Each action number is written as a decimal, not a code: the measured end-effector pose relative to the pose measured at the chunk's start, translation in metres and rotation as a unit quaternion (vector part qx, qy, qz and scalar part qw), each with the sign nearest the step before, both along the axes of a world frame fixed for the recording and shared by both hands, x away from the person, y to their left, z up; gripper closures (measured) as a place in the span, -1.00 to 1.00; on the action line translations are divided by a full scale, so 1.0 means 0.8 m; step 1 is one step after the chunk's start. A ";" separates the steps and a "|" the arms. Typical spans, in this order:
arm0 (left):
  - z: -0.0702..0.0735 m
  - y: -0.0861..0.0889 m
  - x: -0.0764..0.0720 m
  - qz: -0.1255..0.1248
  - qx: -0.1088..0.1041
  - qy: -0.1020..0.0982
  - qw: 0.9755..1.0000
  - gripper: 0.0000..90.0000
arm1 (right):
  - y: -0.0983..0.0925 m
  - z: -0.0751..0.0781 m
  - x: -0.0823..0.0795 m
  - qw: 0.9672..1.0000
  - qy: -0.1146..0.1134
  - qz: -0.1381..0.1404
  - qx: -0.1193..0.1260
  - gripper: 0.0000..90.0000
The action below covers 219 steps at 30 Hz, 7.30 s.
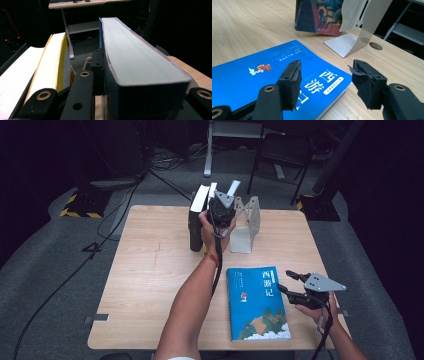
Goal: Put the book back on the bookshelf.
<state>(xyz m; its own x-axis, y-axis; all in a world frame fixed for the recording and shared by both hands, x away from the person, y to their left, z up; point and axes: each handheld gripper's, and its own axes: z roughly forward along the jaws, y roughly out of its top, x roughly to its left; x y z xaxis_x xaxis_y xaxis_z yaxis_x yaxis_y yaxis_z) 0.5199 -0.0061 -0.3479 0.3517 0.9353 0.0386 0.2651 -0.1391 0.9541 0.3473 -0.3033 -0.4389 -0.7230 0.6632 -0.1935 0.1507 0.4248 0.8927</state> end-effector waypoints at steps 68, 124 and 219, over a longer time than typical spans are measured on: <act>0.015 0.023 -0.003 -0.051 0.083 0.034 0.995 -0.16 | 0.009 -0.011 0.006 0.997 0.032 0.043 -0.051 -0.17; -0.131 0.135 -0.216 -0.269 0.136 0.134 0.944 -0.46 | 0.001 -0.023 -0.019 0.994 0.078 0.060 -0.049 -0.20; -0.191 0.148 -0.236 -0.327 0.155 0.220 0.906 -0.67 | 0.064 -0.033 -0.048 0.992 0.071 0.079 -0.064 -0.32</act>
